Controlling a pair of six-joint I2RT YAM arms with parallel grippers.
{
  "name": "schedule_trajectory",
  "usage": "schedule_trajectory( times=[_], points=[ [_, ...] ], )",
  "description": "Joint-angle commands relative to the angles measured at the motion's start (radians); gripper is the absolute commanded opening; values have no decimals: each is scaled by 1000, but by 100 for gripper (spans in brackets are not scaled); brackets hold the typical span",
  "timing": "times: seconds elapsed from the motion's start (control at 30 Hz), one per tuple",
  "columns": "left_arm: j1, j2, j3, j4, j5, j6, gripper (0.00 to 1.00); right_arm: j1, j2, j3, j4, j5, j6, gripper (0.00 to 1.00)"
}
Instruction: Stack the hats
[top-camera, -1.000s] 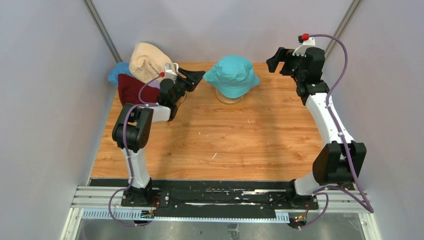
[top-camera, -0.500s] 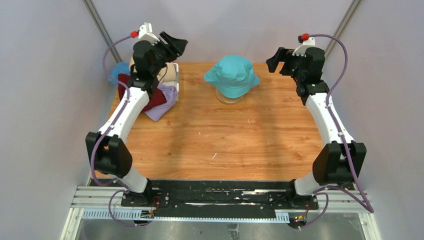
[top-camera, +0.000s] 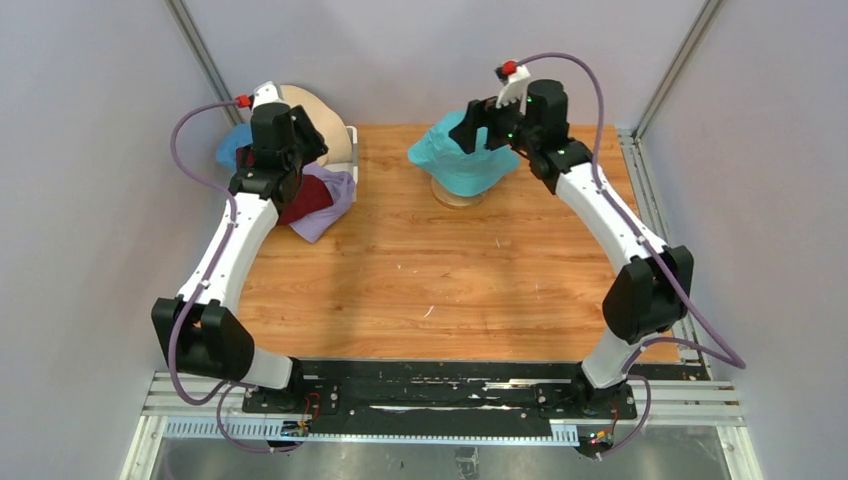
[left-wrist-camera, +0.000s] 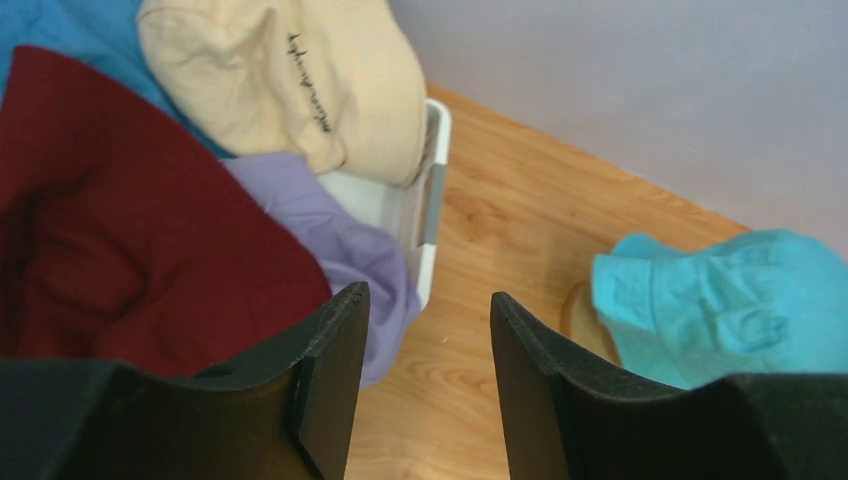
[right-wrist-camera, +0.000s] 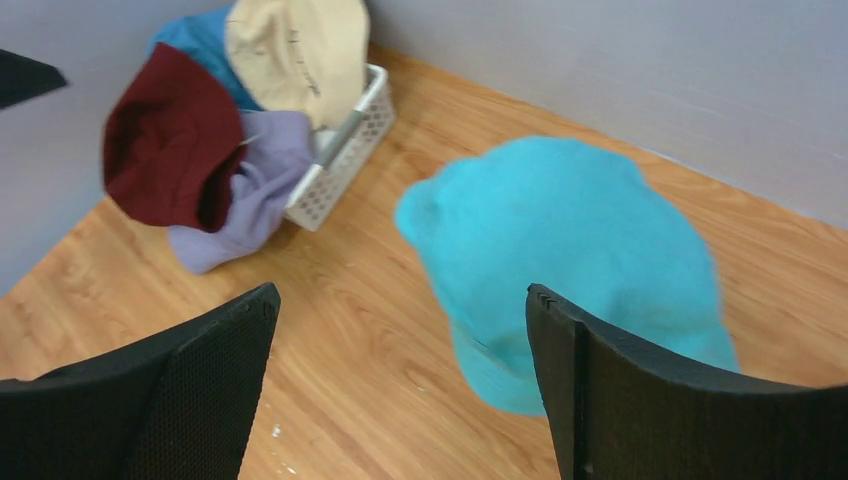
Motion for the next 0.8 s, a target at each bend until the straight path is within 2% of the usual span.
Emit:
schedule_trajectory(
  times=[0.0,0.43,0.77],
  points=[
    [18,-97,-37,-17,-116,17,53,111,79,110,-23,-66,5,91],
    [33,-223,-135,-24,-202,31,54,334,430,369,8,-185,52,86],
    [33,-306,-253,25,-200,17,54,407,609,449,148,-258,72,82]
  ],
)
